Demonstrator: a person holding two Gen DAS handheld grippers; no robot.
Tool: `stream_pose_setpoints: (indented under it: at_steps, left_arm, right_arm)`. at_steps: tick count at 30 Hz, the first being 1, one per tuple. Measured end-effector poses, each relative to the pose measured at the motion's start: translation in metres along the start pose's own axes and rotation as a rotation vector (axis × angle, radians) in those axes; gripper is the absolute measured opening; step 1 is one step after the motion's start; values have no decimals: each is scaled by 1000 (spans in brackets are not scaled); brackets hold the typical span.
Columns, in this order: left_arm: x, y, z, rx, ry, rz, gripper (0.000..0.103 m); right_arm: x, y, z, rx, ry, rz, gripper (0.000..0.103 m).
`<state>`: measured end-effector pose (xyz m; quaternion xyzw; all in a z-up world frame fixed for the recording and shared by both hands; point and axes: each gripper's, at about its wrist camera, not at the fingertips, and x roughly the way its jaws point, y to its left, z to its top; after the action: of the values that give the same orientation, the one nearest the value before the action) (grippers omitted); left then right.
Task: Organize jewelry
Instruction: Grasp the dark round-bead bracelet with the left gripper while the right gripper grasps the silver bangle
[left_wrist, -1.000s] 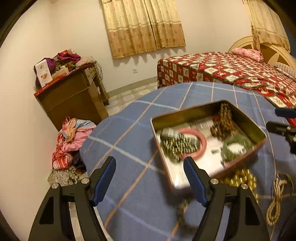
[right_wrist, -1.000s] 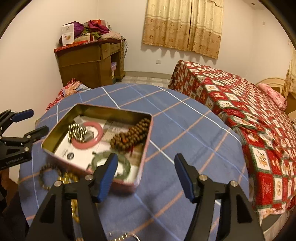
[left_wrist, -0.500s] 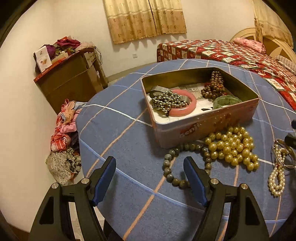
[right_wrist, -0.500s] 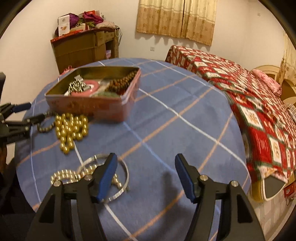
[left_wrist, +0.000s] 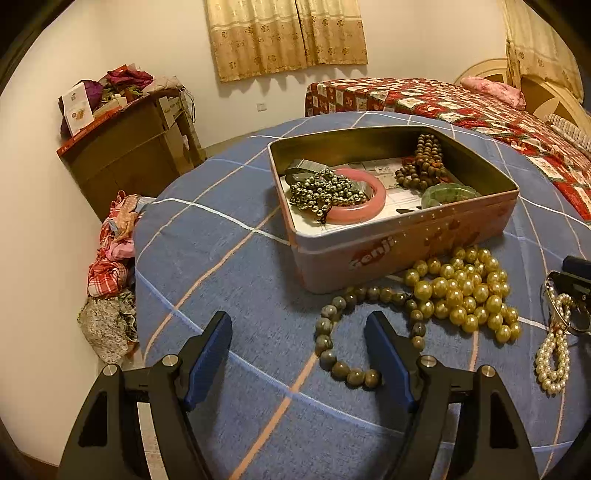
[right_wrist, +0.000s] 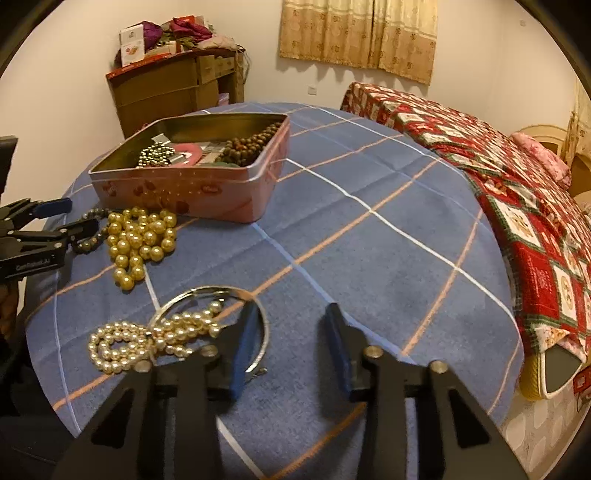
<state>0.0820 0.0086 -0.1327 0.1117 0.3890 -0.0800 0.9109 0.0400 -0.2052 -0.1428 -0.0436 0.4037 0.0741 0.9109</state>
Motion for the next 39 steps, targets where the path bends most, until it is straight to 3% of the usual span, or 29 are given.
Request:
stream_pose_setpoints:
  at_steps: [2, 4, 5, 9, 11, 20, 28, 39]
  left_arm:
    - [0, 0, 0, 3, 0, -17, 69]
    - [-2, -3, 0, 21, -1, -27, 58]
    - [-2, -4, 1, 22, 2, -46, 48]
    - [-4, -11, 1, 37, 5, -92, 27]
    - [-4, -14, 1, 46, 6, -113, 8]
    - [-10, -9, 1, 35, -5, -123, 8]
    - [-42, 2, 13, 28, -94, -84, 8]
    - [-72, 10, 28, 1, -168, -95, 8]
  right_arm:
    - [-1, 6, 0, -22, -3, 10, 18]
    - [-1, 10, 0, -38, -4, 15, 13]
    - [-1, 11, 0, -41, -6, 17, 11]
    - [-1, 8, -1, -26, -10, 46, 9]
    - [-2, 7, -1, -16, -14, 55, 8]
    - [-13, 5, 4, 10, -68, 69, 6]
    - [-30, 10, 12, -9, -132, 49, 6]
    - [-53, 12, 26, -15, -215, 53, 6]
